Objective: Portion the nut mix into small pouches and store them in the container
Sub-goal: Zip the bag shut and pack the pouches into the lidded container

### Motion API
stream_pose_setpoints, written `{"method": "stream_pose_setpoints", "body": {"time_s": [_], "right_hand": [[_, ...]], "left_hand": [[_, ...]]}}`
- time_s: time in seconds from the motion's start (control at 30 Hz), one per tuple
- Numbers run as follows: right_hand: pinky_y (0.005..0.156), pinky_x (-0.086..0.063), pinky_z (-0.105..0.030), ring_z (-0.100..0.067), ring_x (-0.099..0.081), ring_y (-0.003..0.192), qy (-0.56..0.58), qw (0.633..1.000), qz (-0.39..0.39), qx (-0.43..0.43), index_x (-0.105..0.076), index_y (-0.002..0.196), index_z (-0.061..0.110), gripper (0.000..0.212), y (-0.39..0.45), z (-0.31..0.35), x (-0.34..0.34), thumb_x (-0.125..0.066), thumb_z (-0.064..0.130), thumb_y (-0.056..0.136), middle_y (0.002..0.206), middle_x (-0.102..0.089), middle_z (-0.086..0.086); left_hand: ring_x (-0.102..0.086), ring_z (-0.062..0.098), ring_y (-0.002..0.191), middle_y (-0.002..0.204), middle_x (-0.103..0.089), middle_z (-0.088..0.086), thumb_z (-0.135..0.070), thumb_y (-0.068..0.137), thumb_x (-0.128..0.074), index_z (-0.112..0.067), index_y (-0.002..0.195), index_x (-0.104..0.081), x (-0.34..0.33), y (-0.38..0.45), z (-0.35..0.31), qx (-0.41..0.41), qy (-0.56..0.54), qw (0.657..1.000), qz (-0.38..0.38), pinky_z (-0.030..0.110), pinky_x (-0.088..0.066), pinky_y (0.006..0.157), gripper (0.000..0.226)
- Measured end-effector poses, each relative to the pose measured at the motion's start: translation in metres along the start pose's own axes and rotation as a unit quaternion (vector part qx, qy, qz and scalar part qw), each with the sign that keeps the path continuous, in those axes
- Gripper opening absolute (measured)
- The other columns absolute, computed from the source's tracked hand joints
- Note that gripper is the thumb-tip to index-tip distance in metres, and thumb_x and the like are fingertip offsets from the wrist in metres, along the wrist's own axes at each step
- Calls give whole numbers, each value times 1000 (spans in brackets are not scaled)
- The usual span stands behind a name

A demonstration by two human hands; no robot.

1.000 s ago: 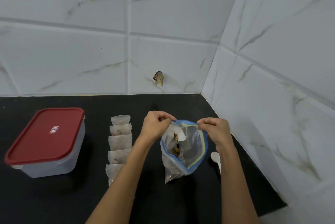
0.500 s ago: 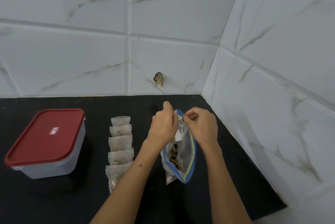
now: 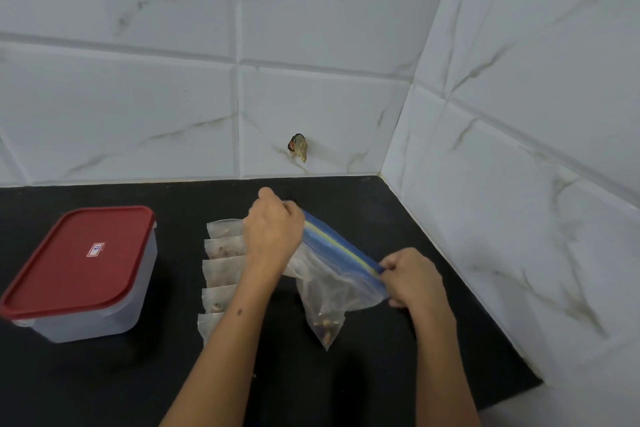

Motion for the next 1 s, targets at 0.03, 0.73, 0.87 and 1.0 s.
{"method": "stream_pose_setpoints", "body": {"time_s": [0.03,0.73,0.87,1.0], "right_hand": [[59,-48,-23,-13,-59,68,-9,1000,-23,6,-66,105,17,16,0,0,4,-57,17,92,91,-63,-3],[88,-47,-35,-10,-57,92,45,962,-40,266,-66,93,27,27,17,48,2,-80,31,71,95,-64,8],[62,-38,-17,-4,-54,74,97,961,-36,256,-66,79,18,27,18,42,7,-86,25,63,78,-62,8],[60,-39,-18,-4,-52,69,100,964,-24,247,-67,76,15,27,18,42,10,-87,24,62,73,-60,9]], "left_hand": [[-55,24,77,83,-55,8,-20,96,-44,-6,94,-48,4,-1,3,-16,7,1000,-6,40,-49,71,14],[-68,16,85,93,-71,9,0,82,-68,-10,89,-63,1,-21,30,-108,-334,920,175,29,-56,76,13],[-54,13,115,124,-53,-6,-20,61,-87,-24,117,-46,1,-19,44,-87,-165,945,268,28,-48,91,70],[-63,13,100,109,-65,-4,-18,62,-88,-20,124,-46,-11,-19,59,-45,-12,939,342,32,-55,88,76]]}}
Point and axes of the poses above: each hand's wrist, its own y-axis towards the middle knuckle, its own x-axis out of the back of the hand, z = x × y, the point moved 1 cm from there along y, towards the middle knuckle
